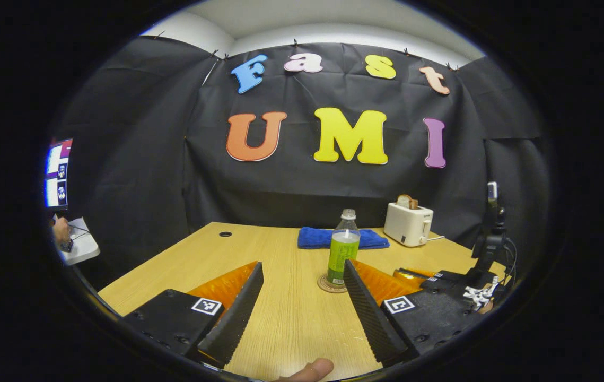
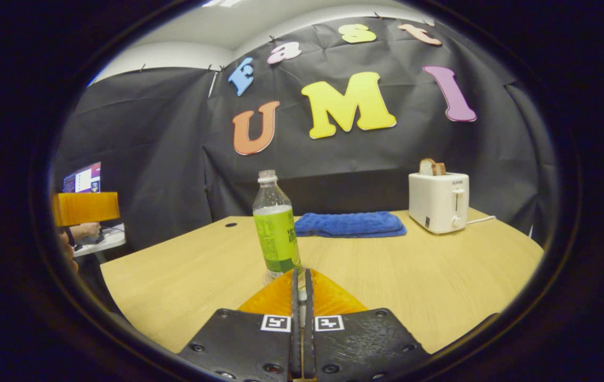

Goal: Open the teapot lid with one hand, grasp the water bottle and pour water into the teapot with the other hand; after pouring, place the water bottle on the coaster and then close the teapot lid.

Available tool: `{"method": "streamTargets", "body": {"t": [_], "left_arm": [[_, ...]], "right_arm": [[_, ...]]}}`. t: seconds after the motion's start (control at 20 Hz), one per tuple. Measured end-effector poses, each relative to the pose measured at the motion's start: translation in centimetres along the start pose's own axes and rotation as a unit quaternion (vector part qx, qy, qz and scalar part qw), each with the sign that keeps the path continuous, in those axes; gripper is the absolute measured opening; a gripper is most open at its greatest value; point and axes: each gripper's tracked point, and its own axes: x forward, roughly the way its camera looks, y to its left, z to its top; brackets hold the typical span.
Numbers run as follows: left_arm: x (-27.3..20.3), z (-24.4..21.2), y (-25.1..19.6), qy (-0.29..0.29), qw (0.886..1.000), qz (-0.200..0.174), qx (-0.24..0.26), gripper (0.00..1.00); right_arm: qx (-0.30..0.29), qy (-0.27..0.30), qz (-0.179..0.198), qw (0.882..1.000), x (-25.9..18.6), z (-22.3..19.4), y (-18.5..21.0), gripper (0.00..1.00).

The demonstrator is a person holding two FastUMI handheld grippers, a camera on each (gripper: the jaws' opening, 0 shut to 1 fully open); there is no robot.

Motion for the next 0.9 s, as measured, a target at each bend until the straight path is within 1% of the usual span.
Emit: {"method": "streamTargets", "body": {"t": [0.05,0.1,0.15,0.3,0.4,0.45,0.5,0.55,0.6,0.7,0.8,0.85,0.9], "left_arm": [[-0.1,0.1,-0.1,-0.003,1.000,-0.005,-0.001,0.95],[-0.2,0.2,-0.1,-0.006,1.000,-0.009,0.000,0.95],[-0.2,0.4,-0.1,-0.008,1.000,-0.011,0.001,0.95],[-0.1,-0.1,0.4,0.001,1.000,-0.008,0.001,0.95],[-0.1,-0.4,0.4,0.007,1.000,-0.011,0.002,0.95],[-0.2,-0.3,0.2,0.005,1.000,-0.015,0.001,0.95],[-0.2,-0.2,-0.1,0.002,1.000,-0.022,-0.001,0.95],[-0.1,-0.4,-0.3,0.005,1.000,-0.028,-0.002,0.95],[-0.1,-0.5,-0.3,0.006,1.000,-0.028,-0.002,0.95],[-0.2,-0.3,-0.4,0.006,0.999,-0.031,0.001,0.95],[-0.4,-0.3,-0.6,0.005,0.999,-0.036,0.004,0.95],[-0.5,-0.2,-0.5,0.005,0.999,-0.035,0.006,0.95],[-0.6,-0.1,-0.6,0.004,0.999,-0.035,0.006,0.95]], "right_arm": [[-0.004,0.006,-0.005,1.000,0.3,-0.3,-0.2,0.02],[-0.004,0.000,-0.009,1.000,0.4,-0.2,-0.5,0.02],[-0.003,0.002,-0.007,1.000,0.7,-0.3,-0.6,0.02],[-0.010,0.004,-0.013,1.000,0.6,-0.4,-0.4,0.04],[-0.012,0.002,-0.009,1.000,0.6,-0.3,-0.1,0.05],[-0.016,-0.002,-0.009,1.000,0.5,-0.1,0.2,0.12],[-0.023,-0.006,-0.017,1.000,0.1,0.3,0.2,0.23],[-0.029,-0.010,-0.021,0.999,-0.1,0.6,0.3,0.24],[-0.036,-0.010,-0.017,0.999,-0.3,0.7,0.8,0.30],[-0.055,-0.011,-0.017,0.998,-1.0,1.1,1.3,0.38],[-0.063,-0.017,-0.020,0.998,-1.7,1.5,1.6,0.53],[-0.064,-0.019,-0.019,0.998,-2.3,1.8,1.9,0.57],[-0.065,-0.019,-0.019,0.998,-2.8,1.9,2.1,0.66]]}}
